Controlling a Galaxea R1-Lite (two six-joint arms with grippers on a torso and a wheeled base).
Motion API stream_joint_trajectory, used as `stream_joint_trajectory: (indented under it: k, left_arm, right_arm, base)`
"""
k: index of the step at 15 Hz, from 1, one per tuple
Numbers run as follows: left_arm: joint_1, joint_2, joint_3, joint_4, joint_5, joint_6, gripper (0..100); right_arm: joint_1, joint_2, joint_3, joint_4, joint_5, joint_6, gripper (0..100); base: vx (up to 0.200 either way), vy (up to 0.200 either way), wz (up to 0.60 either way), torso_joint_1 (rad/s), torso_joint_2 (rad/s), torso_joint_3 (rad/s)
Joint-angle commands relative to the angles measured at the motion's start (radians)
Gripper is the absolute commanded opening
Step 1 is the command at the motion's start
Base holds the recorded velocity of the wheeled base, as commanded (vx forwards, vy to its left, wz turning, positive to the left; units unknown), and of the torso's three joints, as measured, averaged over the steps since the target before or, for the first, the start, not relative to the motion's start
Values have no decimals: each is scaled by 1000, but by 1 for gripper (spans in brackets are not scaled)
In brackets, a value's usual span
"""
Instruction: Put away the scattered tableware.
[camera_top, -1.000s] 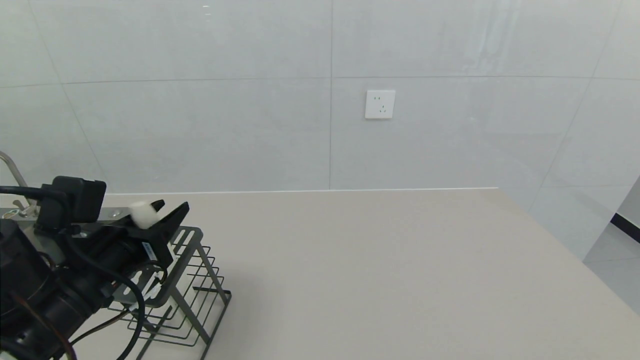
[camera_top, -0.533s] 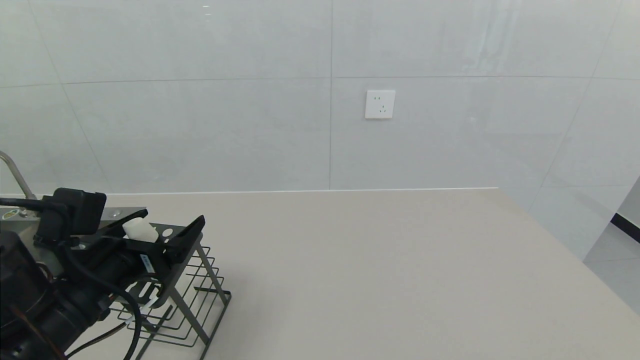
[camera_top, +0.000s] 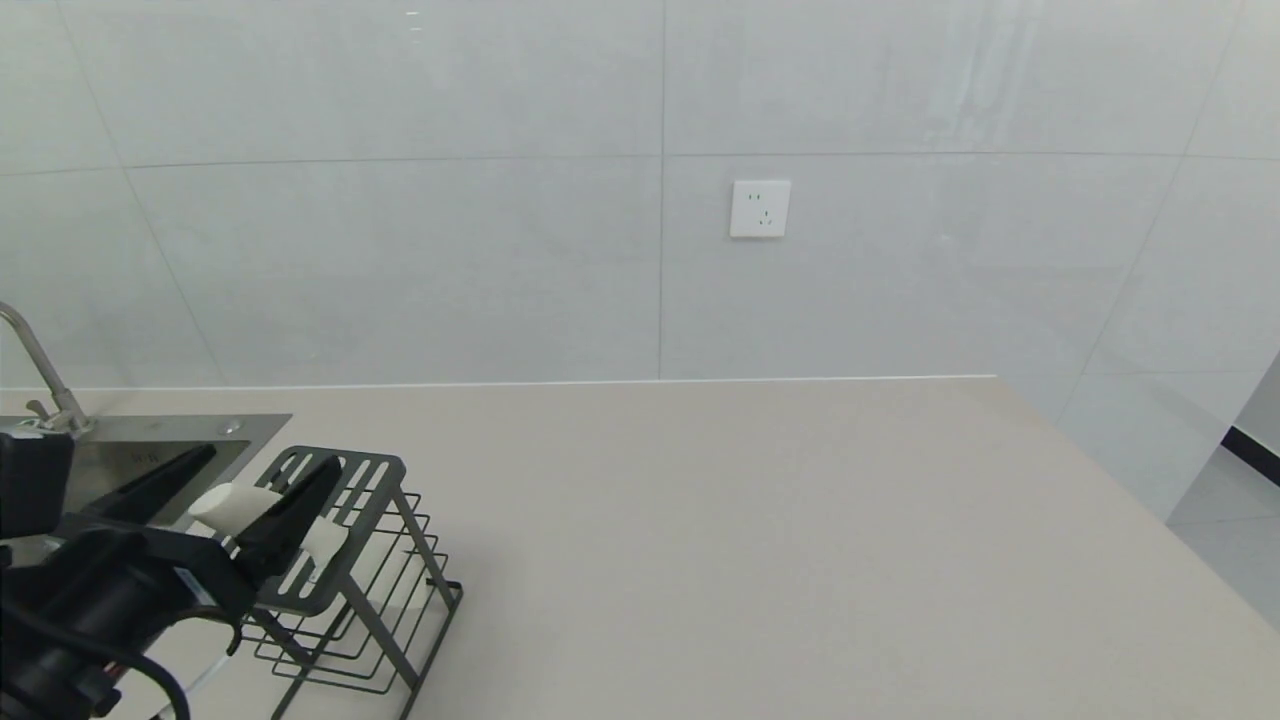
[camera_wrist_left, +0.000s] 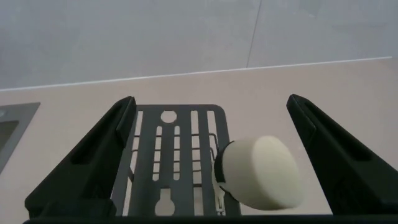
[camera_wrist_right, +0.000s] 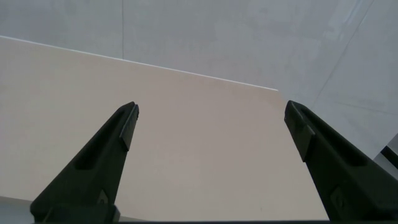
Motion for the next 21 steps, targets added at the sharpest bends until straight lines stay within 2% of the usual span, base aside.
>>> stream_joint_trajectory:
  k: [1, 2, 4, 6, 7, 8, 9, 10, 11, 13, 14, 15, 16, 17, 18, 19, 20, 21]
  left_arm:
    - [16, -70, 4, 3, 0, 0, 100]
    - [22, -110, 4, 5, 0, 0, 100]
    - [71, -211, 2, 6, -7, 7, 100]
    - [109, -333, 2, 15, -57, 23, 100]
    - [115, -346, 2, 17, -61, 26, 100]
    - [157, -463, 2, 35, -90, 37, 100]
    - [174, -541, 4, 78, -103, 38, 100]
    - [178, -641, 4, 175, -107, 41, 100]
    - [181, -747, 4, 322, -106, 44, 100]
    - [186, -991, 4, 700, -107, 40, 100]
    - [186, -1050, 4, 790, -107, 40, 100]
    - [187, -1152, 4, 980, -104, 37, 100]
    - [187, -1144, 4, 986, -103, 29, 100]
    - [212, -1141, 4, 1012, -98, 4, 100]
    - [238, -1143, 4, 1063, -95, 3, 100]
    - [310, -1189, 2, 1249, -113, 20, 100]
    - [318, -1239, -6, 1259, -141, 55, 100]
    - [318, -1239, 1, 1249, -149, 52, 100]
  right_arm:
    - [-1, 1, 0, 0, 1, 0, 100]
    - [-1, 1, 0, 0, -1, 1, 100]
    - [-1, 1, 0, 0, 1, 1, 100]
    - [-1, 1, 0, 0, -1, 1, 100]
    - [-1, 1, 0, 0, -1, 1, 100]
    - [-1, 1, 0, 0, 1, 1, 100]
    - [-1, 1, 0, 0, 1, 1, 100]
    - [-1, 1, 0, 0, 1, 1, 100]
    - [-1, 1, 0, 0, 1, 1, 100]
    - [-1, 1, 0, 0, 1, 1, 100]
    - [-1, 1, 0, 0, 1, 1, 100]
    - [-1, 1, 0, 0, 1, 1, 100]
    - [-1, 1, 0, 0, 1, 1, 100]
    - [-1, 1, 0, 0, 1, 3, 100]
    - [-1, 1, 0, 0, -1, 6, 100]
    - [-1, 1, 0, 0, -7, 37, 100]
    - [-1, 1, 0, 15, -85, 107, 100]
    - [-1, 1, 0, 69, -130, 159, 100]
  base:
    - [0, 0, 0, 0, 0, 0]
    - [0, 0, 0, 0, 0, 0]
    - [0, 0, 0, 0, 0, 0]
    - [0, 0, 0, 0, 0, 0]
    - [0, 0, 0, 0, 0, 0]
    - [0, 0, 0, 0, 0, 0]
    - [0, 0, 0, 0, 0, 0]
    - [0, 0, 0, 0, 0, 0]
    - [0, 0, 0, 0, 0, 0]
    - [0, 0, 0, 0, 0, 0]
    - [0, 0, 0, 0, 0, 0]
    - [0, 0, 0, 0, 0, 0]
    - [0, 0, 0, 0, 0, 0]
    - [0, 0, 0, 0, 0, 0]
    - [0, 0, 0, 0, 0, 0]
    - [0, 0, 0, 0, 0, 0]
    - [0, 0, 0, 0, 0, 0]
    - [0, 0, 0, 0, 0, 0]
